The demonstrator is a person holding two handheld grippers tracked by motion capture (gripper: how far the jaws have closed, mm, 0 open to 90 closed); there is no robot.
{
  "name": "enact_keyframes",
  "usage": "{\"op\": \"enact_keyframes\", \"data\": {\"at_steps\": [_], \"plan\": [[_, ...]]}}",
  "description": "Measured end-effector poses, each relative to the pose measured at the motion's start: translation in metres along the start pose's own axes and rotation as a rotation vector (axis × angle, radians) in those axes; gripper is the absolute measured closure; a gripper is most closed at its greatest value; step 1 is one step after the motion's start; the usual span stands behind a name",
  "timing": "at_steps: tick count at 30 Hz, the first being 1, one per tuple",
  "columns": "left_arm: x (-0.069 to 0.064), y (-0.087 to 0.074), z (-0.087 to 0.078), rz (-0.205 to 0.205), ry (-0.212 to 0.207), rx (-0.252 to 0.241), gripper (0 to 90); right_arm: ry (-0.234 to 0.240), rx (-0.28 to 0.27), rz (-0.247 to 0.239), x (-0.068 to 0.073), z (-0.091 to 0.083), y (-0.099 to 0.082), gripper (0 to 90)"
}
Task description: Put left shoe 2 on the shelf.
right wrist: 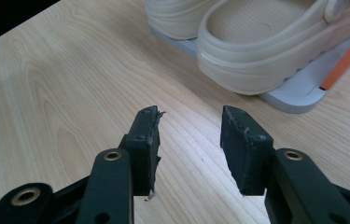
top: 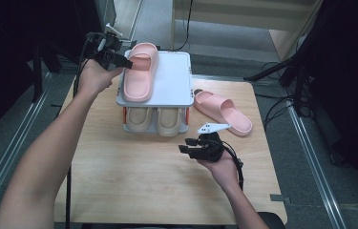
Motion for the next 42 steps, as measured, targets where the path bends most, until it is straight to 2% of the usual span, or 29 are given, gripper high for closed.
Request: {"op": "enact_keyframes", "data": {"at_steps": [6, 10, 14, 21, 24, 26, 32, 35, 37, 42], "plan": [[0.003, -0.007, -0.020, 0.003, -0.034, -0.018, 56.9, -0.017, -0.012, 0.002, -0.007, -0.005, 0.003, 60.9], [0.006, -0.019, -0.032, 0.009, -0.082, -0.014, 53.4, -0.031, -0.025, 0.026, -0.015, -0.011, 0.006, 64.1], [0.010, -0.033, -0.045, 0.007, -0.124, -0.030, 50.1, -0.051, -0.028, 0.025, -0.024, -0.015, 0.008, 67.5], [0.015, -0.063, -0.057, 0.031, -0.115, -0.025, 47.8, -0.093, -0.039, 0.057, -0.053, -0.021, 0.015, 84.8], [0.015, -0.074, -0.060, 0.027, -0.121, -0.031, 47.3, -0.115, -0.041, 0.061, -0.064, -0.023, 0.018, 90.0], [0.015, -0.080, -0.061, 0.034, -0.125, -0.023, 46.0, -0.131, -0.048, 0.074, -0.075, -0.025, 0.019, 90.0], [0.010, -0.097, -0.061, 0.033, -0.155, -0.039, 45.2, -0.160, -0.047, 0.117, -0.099, -0.027, 0.021, 90.0], [0.007, -0.107, -0.057, 0.035, -0.167, -0.043, 45.0, -0.159, -0.056, 0.131, -0.108, -0.028, 0.020, 90.0], [0.005, -0.113, -0.055, 0.026, -0.182, -0.050, 45.0, -0.181, -0.046, 0.136, -0.115, -0.028, 0.018, 90.0], [0.004, -0.128, -0.046, 0.022, -0.191, -0.049, 44.9, -0.216, -0.043, 0.142, -0.130, -0.029, 0.018, 90.0]]}}
Point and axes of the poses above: each handheld gripper's, and its own axes: z roughly forward along the jaws, y roughly out of its top, x roughly to its left, the point moved 6 cm from there along z, roughly forward along the jaws, and after that the axes turned 4 degrees about z, right-handed, at the moved point
